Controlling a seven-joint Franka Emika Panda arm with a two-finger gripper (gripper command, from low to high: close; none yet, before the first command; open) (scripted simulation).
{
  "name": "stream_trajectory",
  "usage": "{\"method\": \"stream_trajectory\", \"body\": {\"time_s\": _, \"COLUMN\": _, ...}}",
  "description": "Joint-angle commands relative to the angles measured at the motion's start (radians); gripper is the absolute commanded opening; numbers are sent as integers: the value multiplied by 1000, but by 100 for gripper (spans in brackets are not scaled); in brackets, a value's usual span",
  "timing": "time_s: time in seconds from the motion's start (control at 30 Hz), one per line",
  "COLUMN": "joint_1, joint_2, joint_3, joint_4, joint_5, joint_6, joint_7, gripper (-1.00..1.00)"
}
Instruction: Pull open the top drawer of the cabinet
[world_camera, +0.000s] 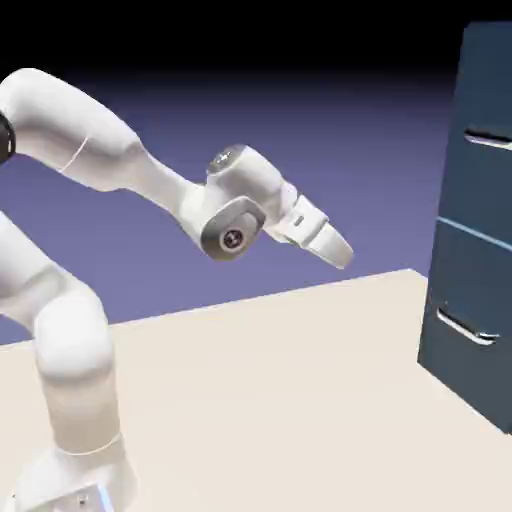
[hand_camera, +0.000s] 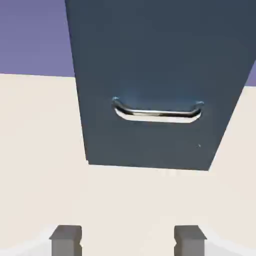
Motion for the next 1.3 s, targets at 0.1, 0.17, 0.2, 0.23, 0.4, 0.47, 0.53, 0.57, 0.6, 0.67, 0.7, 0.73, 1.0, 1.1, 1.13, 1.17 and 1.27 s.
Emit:
{"method": "stream_trajectory", "body": {"time_s": 0.1, "joint_1": 67, "joint_2": 143, "joint_3": -135, "joint_4": 60, "joint_5": 174, "joint_6": -56, "joint_7": -164, "gripper": 0}}
{"method": "stream_trajectory", "body": {"time_s": 0.17, "joint_1": 101, "joint_2": 215, "joint_3": -202, "joint_4": 90, "joint_5": 261, "joint_6": -84, "joint_7": -246, "gripper": 0}}
{"method": "stream_trajectory", "body": {"time_s": 0.2, "joint_1": 118, "joint_2": 251, "joint_3": -236, "joint_4": 105, "joint_5": 304, "joint_6": -98, "joint_7": -287, "gripper": 0}}
{"method": "stream_trajectory", "body": {"time_s": 0.23, "joint_1": 135, "joint_2": 287, "joint_3": -269, "joint_4": 120, "joint_5": 348, "joint_6": -112, "joint_7": -328, "gripper": 0}}
{"method": "stream_trajectory", "body": {"time_s": 0.4, "joint_1": 219, "joint_2": 466, "joint_3": -438, "joint_4": 195, "joint_5": 565, "joint_6": -182, "joint_7": -532, "gripper": 0}}
{"method": "stream_trajectory", "body": {"time_s": 0.47, "joint_1": 252, "joint_2": 538, "joint_3": -505, "joint_4": 224, "joint_5": 652, "joint_6": -210, "joint_7": -614, "gripper": 0}}
{"method": "stream_trajectory", "body": {"time_s": 0.53, "joint_1": 286, "joint_2": 609, "joint_3": -572, "joint_4": 254, "joint_5": 739, "joint_6": -238, "joint_7": -696, "gripper": 0}}
{"method": "stream_trajectory", "body": {"time_s": 0.57, "joint_1": 303, "joint_2": 645, "joint_3": -606, "joint_4": 269, "joint_5": 783, "joint_6": -252, "joint_7": -737, "gripper": 0}}
{"method": "stream_trajectory", "body": {"time_s": 0.6, "joint_1": 320, "joint_2": 681, "joint_3": -639, "joint_4": 284, "joint_5": 826, "joint_6": -266, "joint_7": -778, "gripper": 0}}
{"method": "stream_trajectory", "body": {"time_s": 0.67, "joint_1": 353, "joint_2": 753, "joint_3": -707, "joint_4": 314, "joint_5": 913, "joint_6": -294, "joint_7": -860, "gripper": 0}}
{"method": "stream_trajectory", "body": {"time_s": 0.7, "joint_1": 370, "joint_2": 789, "joint_3": -740, "joint_4": 329, "joint_5": 957, "joint_6": -308, "joint_7": -901, "gripper": 0}}
{"method": "stream_trajectory", "body": {"time_s": 0.73, "joint_1": 387, "joint_2": 825, "joint_3": -774, "joint_4": 344, "joint_5": 1000, "joint_6": -322, "joint_7": -942, "gripper": 0}}
{"method": "stream_trajectory", "body": {"time_s": 1.0, "joint_1": 521, "joint_2": 1111, "joint_3": -1043, "joint_4": 464, "joint_5": 1348, "joint_6": -434, "joint_7": -1269, "gripper": 0}}
{"method": "stream_trajectory", "body": {"time_s": 1.1, "joint_1": 572, "joint_2": 1219, "joint_3": -1144, "joint_4": 509, "joint_5": 1479, "joint_6": -476, "joint_7": -1392, "gripper": 0}}
{"method": "stream_trajectory", "body": {"time_s": 1.13, "joint_1": 589, "joint_2": 1255, "joint_3": -1178, "joint_4": 524, "joint_5": 1522, "joint_6": -490, "joint_7": -1433, "gripper": 0}}
{"method": "stream_trajectory", "body": {"time_s": 1.17, "joint_1": 606, "joint_2": 1291, "joint_3": -1212, "joint_4": 539, "joint_5": 1566, "joint_6": -504, "joint_7": -1474, "gripper": 0}}
{"method": "stream_trajectory", "body": {"time_s": 1.27, "joint_1": 656, "joint_2": 1398, "joint_3": -1313, "joint_4": 584, "joint_5": 1696, "joint_6": -546, "joint_7": -1597, "gripper": 0}}
